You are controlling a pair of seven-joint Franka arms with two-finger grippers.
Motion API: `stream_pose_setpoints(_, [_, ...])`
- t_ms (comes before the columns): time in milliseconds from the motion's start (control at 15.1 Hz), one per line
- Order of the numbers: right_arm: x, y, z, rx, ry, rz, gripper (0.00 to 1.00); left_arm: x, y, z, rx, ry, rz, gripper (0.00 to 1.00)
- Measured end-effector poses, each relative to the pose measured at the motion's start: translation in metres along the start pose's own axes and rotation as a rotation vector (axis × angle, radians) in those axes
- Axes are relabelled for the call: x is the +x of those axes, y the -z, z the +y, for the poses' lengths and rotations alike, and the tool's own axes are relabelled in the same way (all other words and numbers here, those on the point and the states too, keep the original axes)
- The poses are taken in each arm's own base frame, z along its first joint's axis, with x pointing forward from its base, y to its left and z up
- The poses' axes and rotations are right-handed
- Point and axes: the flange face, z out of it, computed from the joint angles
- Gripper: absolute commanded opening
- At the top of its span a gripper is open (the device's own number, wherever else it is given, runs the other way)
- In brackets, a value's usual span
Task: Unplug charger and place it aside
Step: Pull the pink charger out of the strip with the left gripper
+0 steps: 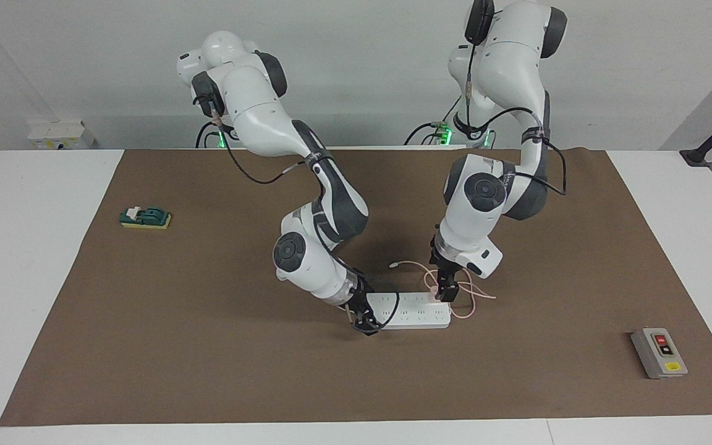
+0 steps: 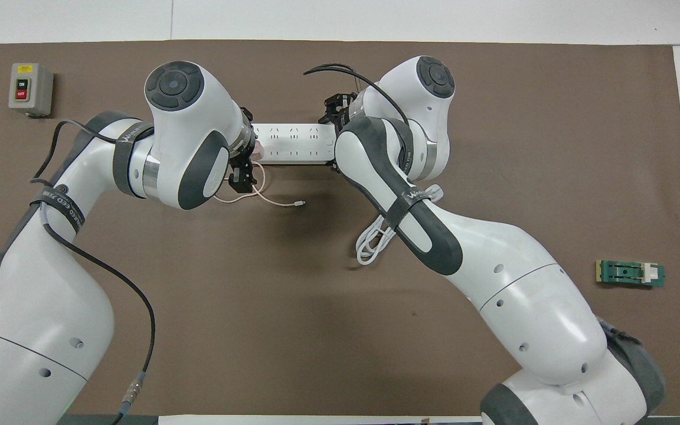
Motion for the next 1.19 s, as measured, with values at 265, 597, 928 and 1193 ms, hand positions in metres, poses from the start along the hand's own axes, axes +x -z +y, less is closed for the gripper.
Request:
stream_pose_setpoints(265, [0.001, -0.001, 0.0, -0.001, -0.001, 0.001, 1.0, 0.002, -0.006, 0.002, -0.027, 0.006, -0.007, 1.0])
stream_pose_setpoints(597, [0.001, 0.0, 0.0, 0.0, -0.004, 0.0, 0.69, 0.005, -0.017, -0.002, -0.025, 0.005, 0.0, 0.52])
stream_pose_setpoints(928, [0.001, 0.0, 0.0, 0.0, -0.004, 0.0, 0.67, 0.004, -0.012, 0.004, -0.079, 0.004, -0.016, 0.0])
stream_pose_setpoints(1193, [0.001, 0.0, 0.0, 0.001, -0.004, 0.0, 0.67, 0.004, -0.011, 0.005, -0.085, 0.004, -0.016, 0.0])
